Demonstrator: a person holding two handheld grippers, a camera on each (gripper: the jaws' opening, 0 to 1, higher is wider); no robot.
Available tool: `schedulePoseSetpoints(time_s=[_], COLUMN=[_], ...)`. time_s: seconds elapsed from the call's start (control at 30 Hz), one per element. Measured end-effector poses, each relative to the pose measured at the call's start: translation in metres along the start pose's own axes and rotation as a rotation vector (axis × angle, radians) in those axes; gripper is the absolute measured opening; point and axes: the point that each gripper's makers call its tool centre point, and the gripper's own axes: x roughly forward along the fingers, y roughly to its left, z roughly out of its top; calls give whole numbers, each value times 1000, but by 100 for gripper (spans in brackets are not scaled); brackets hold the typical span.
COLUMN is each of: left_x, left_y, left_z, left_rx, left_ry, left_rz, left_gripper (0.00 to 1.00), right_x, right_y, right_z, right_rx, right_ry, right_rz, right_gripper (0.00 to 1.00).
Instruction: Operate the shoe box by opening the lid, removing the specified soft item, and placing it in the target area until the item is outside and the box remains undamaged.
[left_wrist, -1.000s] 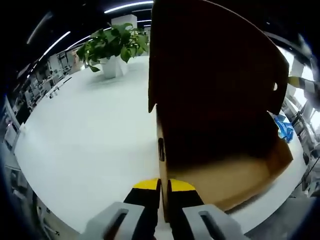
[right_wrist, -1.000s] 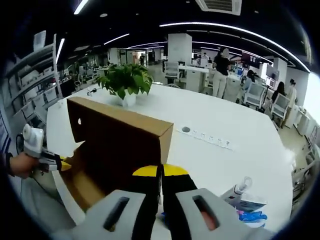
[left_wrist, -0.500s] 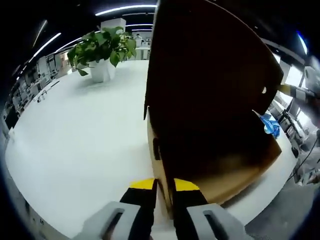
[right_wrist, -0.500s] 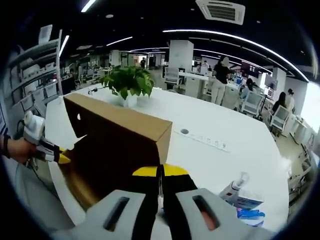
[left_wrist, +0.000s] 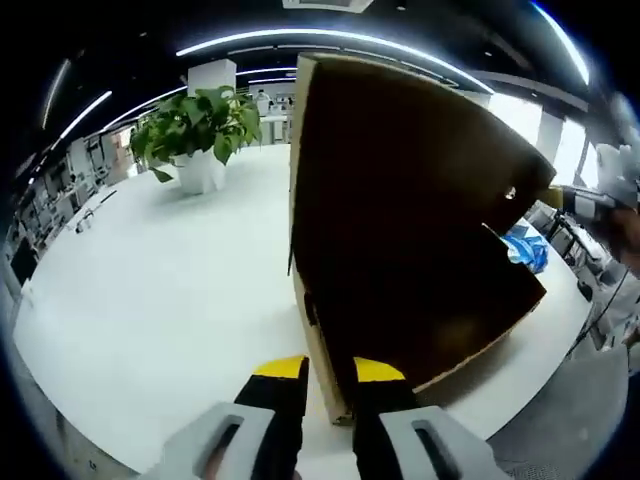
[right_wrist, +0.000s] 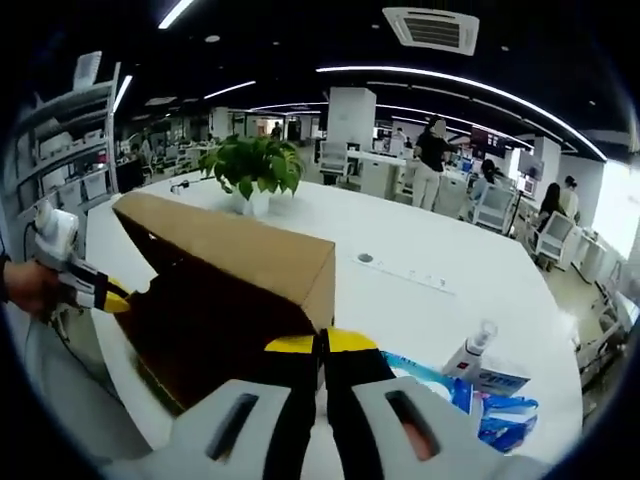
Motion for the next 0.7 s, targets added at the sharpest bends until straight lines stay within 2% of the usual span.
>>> schedulePoseSetpoints(time_s=[0.27, 0.53, 0.7], left_x=[-23, -34, -38], left_y=[-12, -23, -24], left_z=[22, 40, 41], left_rx=[-6, 25, 68], left_ry=[-68, -105, -102], left_rz=[-23, -52, -58], left_gripper=[16, 16, 16], right_x=[-8, -13, -15], right_y=[8, 12, 14], right_z=[-18, -30, -39], right_rx=[14, 35, 53], right_ry=[21, 47, 59], right_rz=[11, 17, 23], right_gripper=[0, 1, 0])
